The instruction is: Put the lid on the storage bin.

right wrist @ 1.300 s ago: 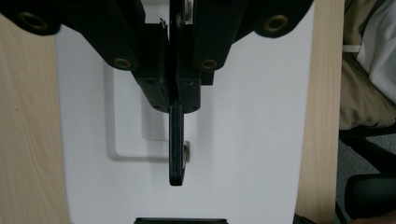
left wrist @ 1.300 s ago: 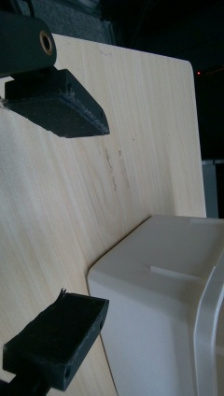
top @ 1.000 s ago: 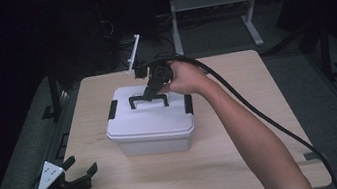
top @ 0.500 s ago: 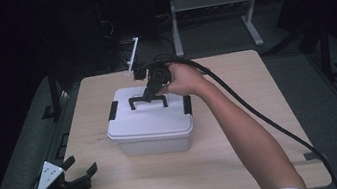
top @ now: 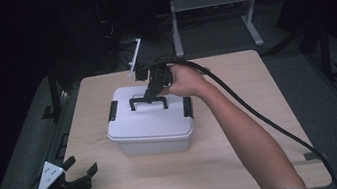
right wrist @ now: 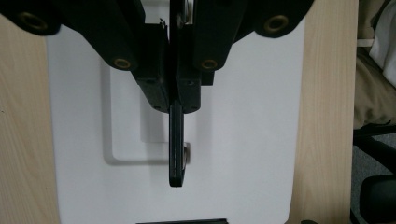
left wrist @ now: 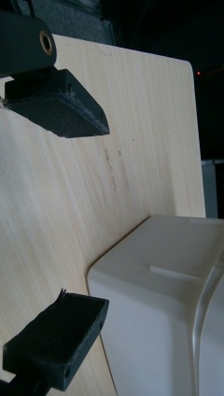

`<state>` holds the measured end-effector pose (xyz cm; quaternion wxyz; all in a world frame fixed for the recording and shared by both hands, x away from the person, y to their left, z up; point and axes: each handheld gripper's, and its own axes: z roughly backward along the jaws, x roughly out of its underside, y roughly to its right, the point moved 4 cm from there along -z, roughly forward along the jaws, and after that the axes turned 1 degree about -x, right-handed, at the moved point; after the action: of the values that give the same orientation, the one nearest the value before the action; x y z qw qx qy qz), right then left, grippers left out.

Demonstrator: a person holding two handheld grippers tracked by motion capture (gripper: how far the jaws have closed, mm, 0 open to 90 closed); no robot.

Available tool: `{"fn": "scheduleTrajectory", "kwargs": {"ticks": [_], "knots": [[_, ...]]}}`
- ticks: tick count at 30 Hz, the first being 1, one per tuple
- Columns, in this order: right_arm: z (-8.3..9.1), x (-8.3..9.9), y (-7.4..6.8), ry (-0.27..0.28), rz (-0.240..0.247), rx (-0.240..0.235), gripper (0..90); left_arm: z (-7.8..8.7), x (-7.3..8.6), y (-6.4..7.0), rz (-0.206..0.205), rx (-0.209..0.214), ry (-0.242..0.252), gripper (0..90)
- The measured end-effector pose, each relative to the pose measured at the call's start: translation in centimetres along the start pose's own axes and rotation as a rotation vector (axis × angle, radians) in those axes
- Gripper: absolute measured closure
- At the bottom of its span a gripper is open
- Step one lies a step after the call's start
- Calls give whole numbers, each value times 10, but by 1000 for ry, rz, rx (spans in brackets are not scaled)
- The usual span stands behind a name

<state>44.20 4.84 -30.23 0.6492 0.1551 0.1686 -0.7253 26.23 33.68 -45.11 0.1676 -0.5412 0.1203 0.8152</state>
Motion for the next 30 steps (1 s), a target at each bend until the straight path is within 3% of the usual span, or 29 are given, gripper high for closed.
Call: {"fn": "scheduleTrajectory", "kwargs": {"ticks": [18,30], "knots": [[-8,0,3,6,0,-11,836,0,0,-1,4,-4,-1,133],[-4,5,0,22,-8,-36,814,0,0,-1,2,-4,-1,133]]}}
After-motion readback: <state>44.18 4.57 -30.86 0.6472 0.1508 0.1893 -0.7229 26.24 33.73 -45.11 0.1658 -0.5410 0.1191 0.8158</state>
